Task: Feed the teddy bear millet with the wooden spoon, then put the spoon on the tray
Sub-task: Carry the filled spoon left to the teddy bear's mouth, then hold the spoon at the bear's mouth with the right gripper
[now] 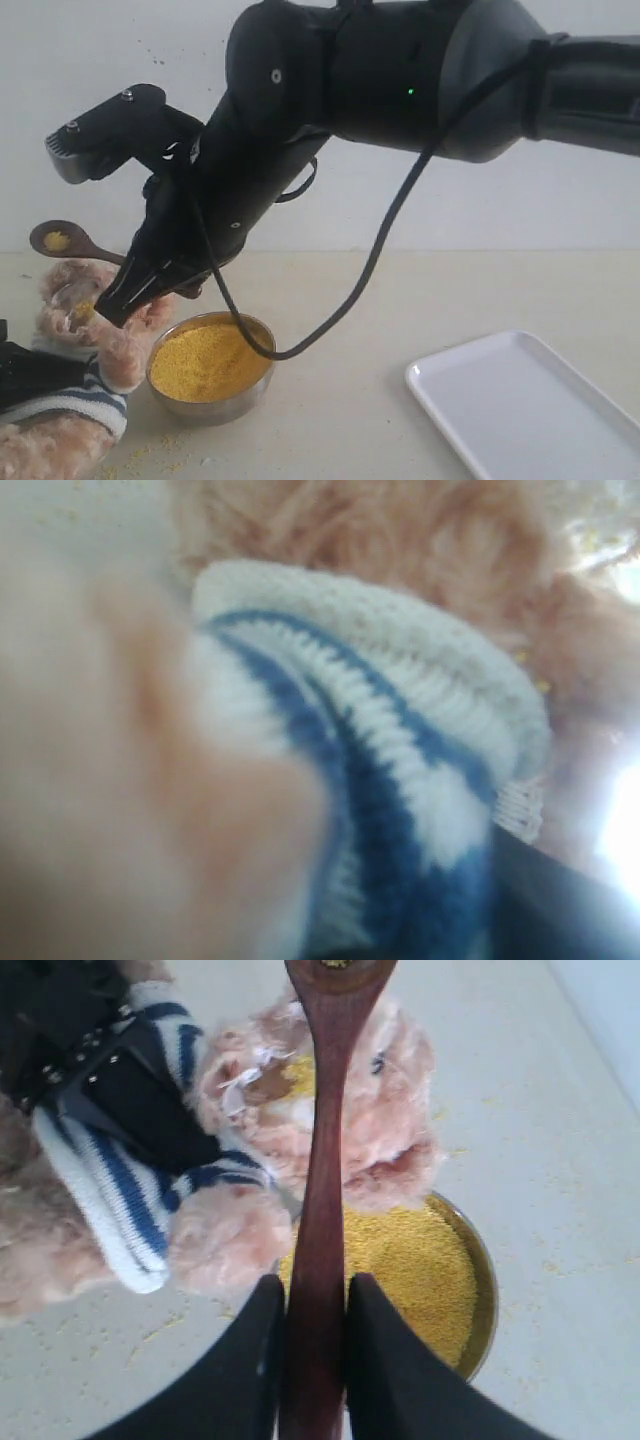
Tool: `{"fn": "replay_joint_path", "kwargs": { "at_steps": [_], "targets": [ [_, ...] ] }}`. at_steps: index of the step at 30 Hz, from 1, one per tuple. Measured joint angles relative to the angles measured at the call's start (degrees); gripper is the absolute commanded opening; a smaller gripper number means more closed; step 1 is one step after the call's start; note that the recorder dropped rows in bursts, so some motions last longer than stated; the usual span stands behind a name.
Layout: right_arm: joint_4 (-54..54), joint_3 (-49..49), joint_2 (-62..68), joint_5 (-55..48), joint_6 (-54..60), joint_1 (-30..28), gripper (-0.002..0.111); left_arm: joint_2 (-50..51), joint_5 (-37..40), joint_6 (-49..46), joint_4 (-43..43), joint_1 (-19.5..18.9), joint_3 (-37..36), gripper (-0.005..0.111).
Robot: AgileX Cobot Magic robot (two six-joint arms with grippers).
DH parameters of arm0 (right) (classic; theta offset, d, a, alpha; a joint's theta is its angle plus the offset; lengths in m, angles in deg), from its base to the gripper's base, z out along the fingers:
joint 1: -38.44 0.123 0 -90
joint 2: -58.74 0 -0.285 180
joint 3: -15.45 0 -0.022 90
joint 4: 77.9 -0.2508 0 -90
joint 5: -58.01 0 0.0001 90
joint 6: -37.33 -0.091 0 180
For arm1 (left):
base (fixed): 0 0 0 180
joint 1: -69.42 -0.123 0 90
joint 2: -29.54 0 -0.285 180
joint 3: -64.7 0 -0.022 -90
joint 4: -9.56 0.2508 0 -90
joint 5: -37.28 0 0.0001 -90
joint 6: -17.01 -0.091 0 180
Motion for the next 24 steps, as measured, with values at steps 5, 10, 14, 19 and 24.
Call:
{"fn": "replay_joint_path", "kwargs": {
  "at_steps": [5,10,14,19,24],
  "targets": [
    [6.18,0.00,2.86,-0.69,-4.80,0.58,0.000,0.00,1.10,0.11,0.21,0.00,0.00,0.004],
    [11.57,0.00,3.32,-0.89,-5.85,1.75,0.000,0.00,1.10,0.11,0.21,0.00,0.00,0.004],
    [18.41,0.00,3.32,-2.56,-6.40,3.88,0.000,0.00,1.10,0.22,0.21,0.00,0.00,0.004],
    [27.37,0.00,3.32,-3.81,-9.85,6.92,0.000,0.00,1.10,0.22,0.10,0.00,0.00,0.004],
    [33.16,0.00,3.32,-4.52,-12.08,8.83,0.000,0.00,1.19,0.22,0.10,0.00,0.00,0.004]
  ]
}}
